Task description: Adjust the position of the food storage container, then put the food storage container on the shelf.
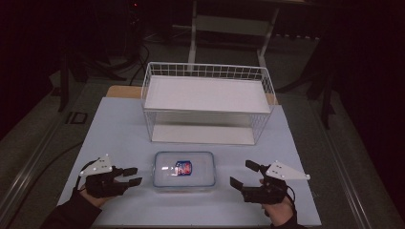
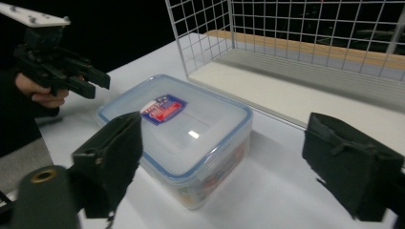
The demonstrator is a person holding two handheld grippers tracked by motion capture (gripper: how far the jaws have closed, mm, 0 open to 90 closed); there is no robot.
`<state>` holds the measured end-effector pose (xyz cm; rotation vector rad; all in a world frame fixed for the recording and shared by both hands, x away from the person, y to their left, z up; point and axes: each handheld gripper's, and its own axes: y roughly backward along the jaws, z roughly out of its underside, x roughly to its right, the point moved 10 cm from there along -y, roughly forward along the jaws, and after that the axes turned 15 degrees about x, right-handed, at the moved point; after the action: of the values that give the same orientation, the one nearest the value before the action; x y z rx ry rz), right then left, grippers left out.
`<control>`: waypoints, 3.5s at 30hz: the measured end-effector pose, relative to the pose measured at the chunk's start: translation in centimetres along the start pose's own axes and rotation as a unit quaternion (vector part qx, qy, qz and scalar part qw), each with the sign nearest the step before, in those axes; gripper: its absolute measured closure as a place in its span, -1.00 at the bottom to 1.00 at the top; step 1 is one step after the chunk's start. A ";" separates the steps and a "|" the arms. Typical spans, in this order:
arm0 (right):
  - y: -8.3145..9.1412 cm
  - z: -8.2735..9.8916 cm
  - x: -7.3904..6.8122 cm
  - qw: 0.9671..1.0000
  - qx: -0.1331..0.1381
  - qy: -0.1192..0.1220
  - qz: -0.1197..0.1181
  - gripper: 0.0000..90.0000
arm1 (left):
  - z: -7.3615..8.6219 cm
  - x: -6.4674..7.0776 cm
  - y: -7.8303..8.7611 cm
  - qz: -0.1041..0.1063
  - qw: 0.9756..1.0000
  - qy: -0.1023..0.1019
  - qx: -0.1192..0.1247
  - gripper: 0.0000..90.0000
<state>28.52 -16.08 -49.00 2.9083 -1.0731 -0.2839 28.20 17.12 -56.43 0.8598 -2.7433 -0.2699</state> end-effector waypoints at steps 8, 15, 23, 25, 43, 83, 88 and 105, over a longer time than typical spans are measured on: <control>-0.2 0.3 0.3 1.000 0.004 0.024 -0.014 -0.69 | 0.0 -1.6 -2.0 -0.027 0.998 -0.036 -0.042 0.92; -0.3 0.5 0.0 0.999 0.000 0.031 -0.021 -0.68 | 1.3 -1.0 -3.7 0.000 0.997 -0.032 -0.076 0.99; -0.2 0.6 0.2 0.999 0.000 0.037 -0.033 -0.70 | 1.2 -0.4 -5.2 0.013 0.996 -0.029 -0.083 0.99; -0.2 0.5 0.2 0.999 0.003 0.036 -0.036 -0.70 | 1.0 -0.1 -5.7 0.018 0.996 -0.028 -0.085 0.99; 0.1 0.2 -0.2 0.997 0.018 0.077 -0.026 -0.73 | -0.1 0.6 -10.1 0.039 0.995 -0.038 -0.089 0.99; 0.4 0.2 0.7 0.997 -0.024 0.076 -0.006 -0.71 | -8.1 6.1 -9.9 0.073 0.996 0.043 0.027 -0.93; 0.3 -0.5 0.9 0.996 -0.019 0.090 0.012 -0.76 | -8.9 5.7 -10.3 0.049 0.997 0.058 0.020 -0.93; -0.1 -1.6 0.9 0.996 -0.012 0.088 0.007 -0.70 | -6.5 2.3 -13.6 0.000 0.974 0.220 -0.053 -0.93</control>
<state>29.51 -16.68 -47.57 2.8390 -1.0536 -0.0392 35.51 4.14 -53.27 0.7819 -2.2974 -0.1968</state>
